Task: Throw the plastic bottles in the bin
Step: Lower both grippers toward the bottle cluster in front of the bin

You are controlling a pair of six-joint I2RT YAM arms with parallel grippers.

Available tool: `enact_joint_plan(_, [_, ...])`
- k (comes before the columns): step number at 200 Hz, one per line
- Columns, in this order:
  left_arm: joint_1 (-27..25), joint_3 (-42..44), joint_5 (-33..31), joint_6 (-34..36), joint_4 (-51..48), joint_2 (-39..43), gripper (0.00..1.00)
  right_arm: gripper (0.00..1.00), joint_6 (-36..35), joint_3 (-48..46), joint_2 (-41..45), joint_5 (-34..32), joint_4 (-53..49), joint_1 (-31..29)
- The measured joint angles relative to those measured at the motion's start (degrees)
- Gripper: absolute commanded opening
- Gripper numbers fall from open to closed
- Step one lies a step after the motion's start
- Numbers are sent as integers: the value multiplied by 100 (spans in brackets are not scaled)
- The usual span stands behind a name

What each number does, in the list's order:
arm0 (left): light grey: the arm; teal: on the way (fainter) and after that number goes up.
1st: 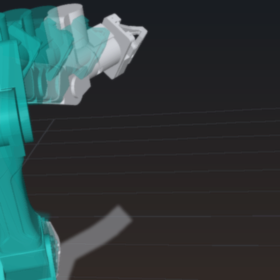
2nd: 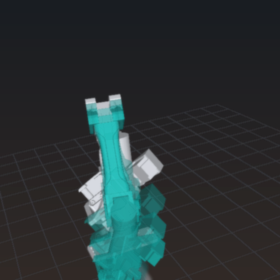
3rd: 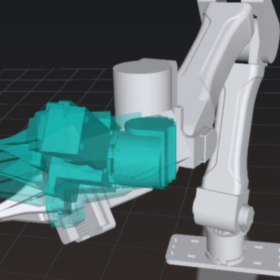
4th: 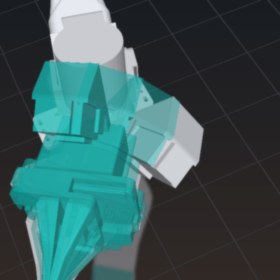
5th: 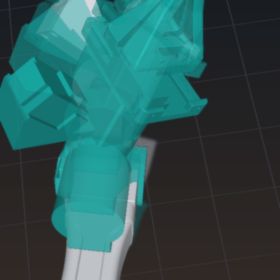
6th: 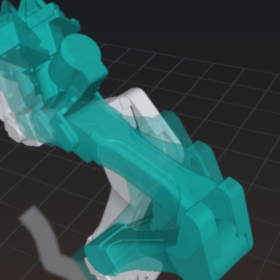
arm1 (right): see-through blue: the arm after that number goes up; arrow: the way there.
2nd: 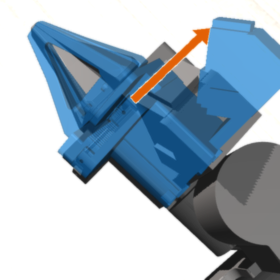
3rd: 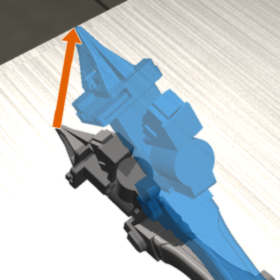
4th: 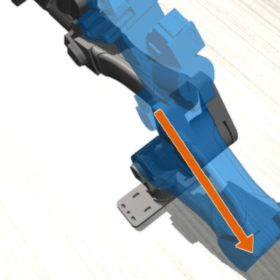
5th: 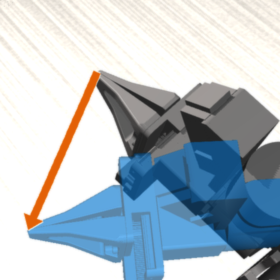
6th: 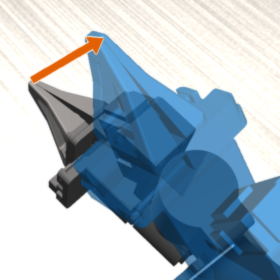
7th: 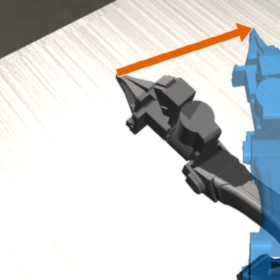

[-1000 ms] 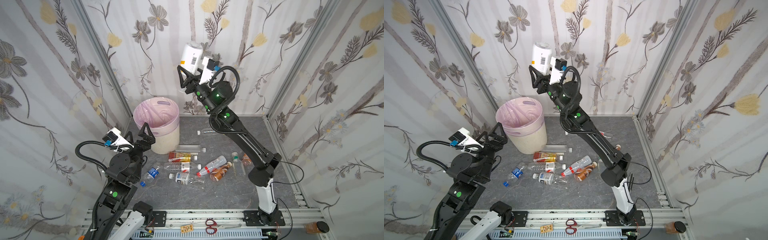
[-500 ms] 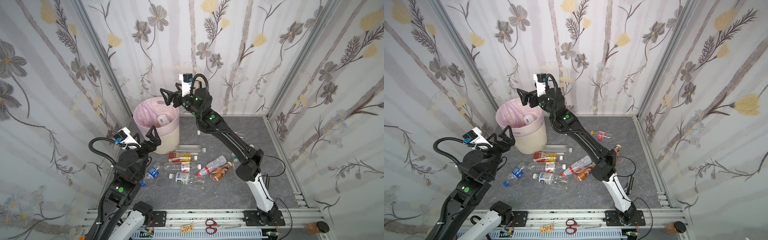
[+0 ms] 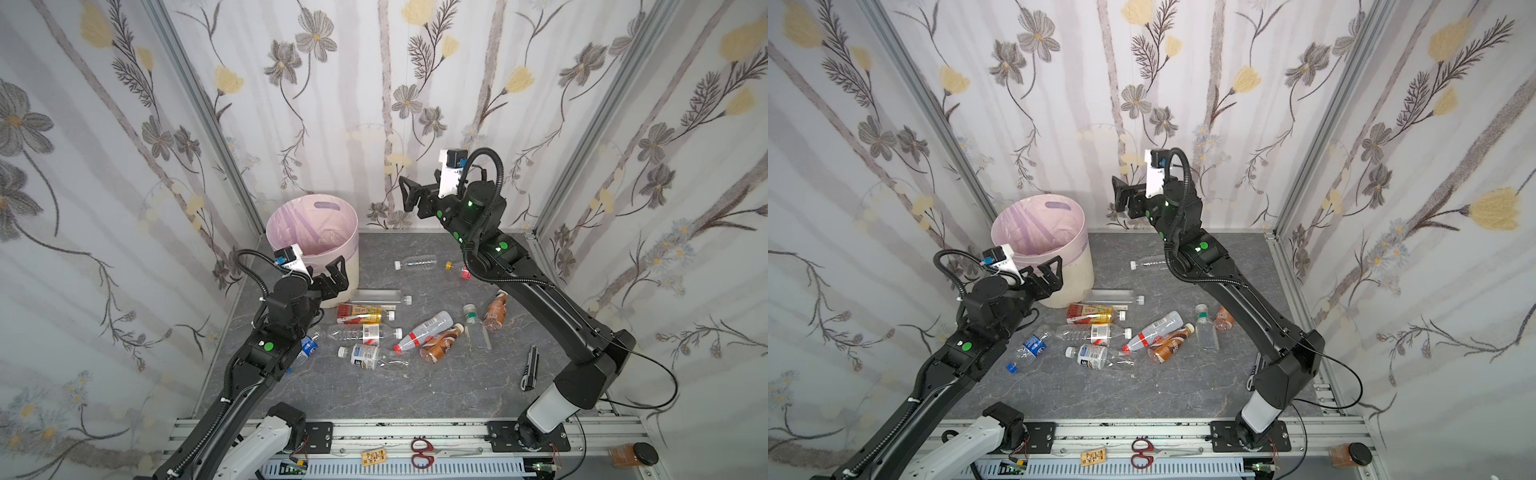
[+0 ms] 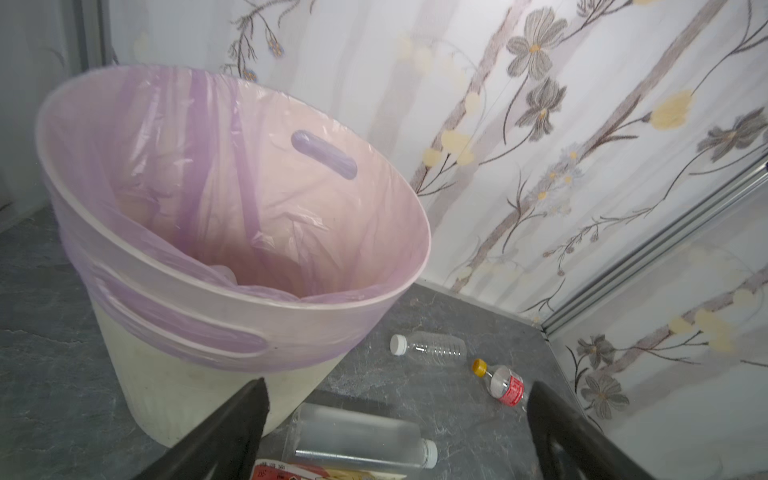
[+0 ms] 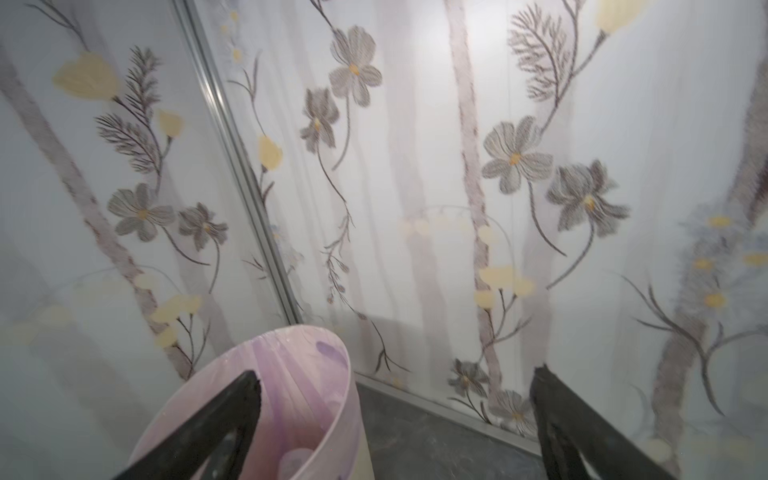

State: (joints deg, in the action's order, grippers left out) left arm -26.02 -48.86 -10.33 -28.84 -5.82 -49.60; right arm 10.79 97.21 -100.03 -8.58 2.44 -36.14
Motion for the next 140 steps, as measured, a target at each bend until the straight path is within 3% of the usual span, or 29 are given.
enact_joint_plan(33, [-553,-186,199,42,-125,-723,100,100,267,-1722,942,-376,17,520])
enact_joint_plan(74, [-1021,-275,313,162,-466,-1565,100,100,415,-3198,1685,-553,-9,824])
enact_joint_plan(105, [-1473,-245,282,160,-702,-2127,100,100,481,-3987,2009,-560,-31,883])
enact_joint_plan(140, [-2055,-245,44,216,-804,-2221,100,100,520,-4577,2273,-651,-55,938])
